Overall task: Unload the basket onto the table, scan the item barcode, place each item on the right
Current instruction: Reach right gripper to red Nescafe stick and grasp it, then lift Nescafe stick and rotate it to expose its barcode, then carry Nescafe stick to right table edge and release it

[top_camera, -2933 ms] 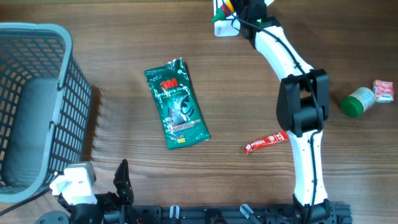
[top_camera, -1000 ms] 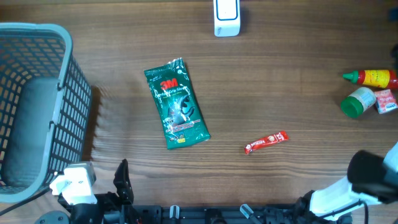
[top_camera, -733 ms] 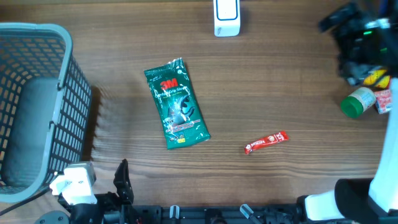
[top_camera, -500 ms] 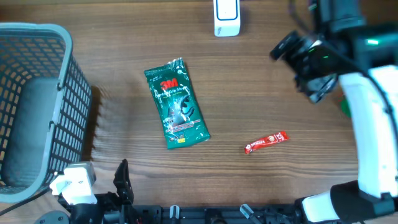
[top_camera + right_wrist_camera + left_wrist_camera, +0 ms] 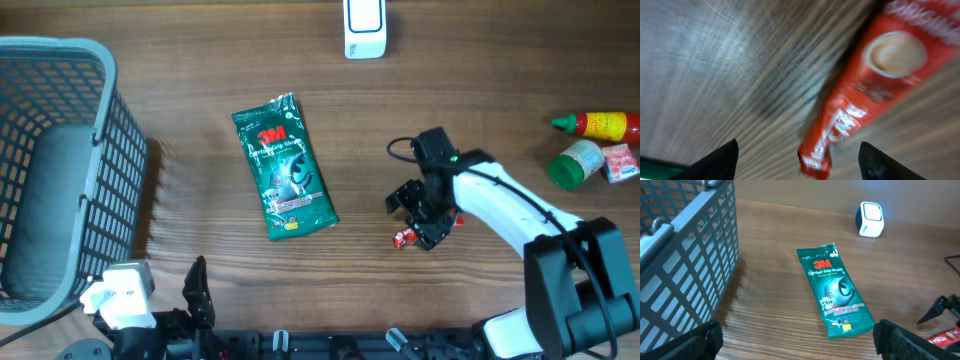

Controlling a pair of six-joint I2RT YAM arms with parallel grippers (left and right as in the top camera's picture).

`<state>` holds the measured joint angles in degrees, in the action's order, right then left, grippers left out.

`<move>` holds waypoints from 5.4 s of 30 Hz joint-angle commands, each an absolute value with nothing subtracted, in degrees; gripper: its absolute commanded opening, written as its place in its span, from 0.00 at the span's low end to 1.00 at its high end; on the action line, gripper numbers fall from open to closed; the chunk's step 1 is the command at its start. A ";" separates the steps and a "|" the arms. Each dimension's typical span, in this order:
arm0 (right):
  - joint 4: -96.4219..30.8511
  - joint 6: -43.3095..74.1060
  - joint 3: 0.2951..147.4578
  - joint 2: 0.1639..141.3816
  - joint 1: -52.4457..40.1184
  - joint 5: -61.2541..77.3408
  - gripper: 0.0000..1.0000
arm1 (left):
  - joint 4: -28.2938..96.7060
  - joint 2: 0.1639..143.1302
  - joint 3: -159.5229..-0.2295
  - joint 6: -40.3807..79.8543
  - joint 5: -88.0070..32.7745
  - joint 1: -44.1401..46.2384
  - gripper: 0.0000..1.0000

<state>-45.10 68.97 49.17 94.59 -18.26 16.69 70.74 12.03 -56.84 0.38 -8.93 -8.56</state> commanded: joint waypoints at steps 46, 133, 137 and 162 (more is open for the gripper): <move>-35.44 118.43 48.95 94.72 -15.35 85.47 0.05 | 70.54 11.68 -56.88 1.15 -9.58 -8.86 1.00; 7.77 64.99 104.09 137.69 -16.97 28.14 0.05 | 70.54 11.68 -56.88 1.15 -9.61 -8.86 1.00; 8.25 64.90 104.27 139.33 -18.94 26.26 0.05 | 70.54 11.68 -56.88 1.15 -9.61 -8.86 1.00; -23.31 59.96 104.12 120.53 5.43 18.63 0.05 | 70.54 11.68 -56.88 1.15 -9.61 -8.86 1.00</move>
<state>-19.70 57.82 104.84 118.13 -0.58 22.92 70.74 12.03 -56.84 0.38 -8.93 -8.56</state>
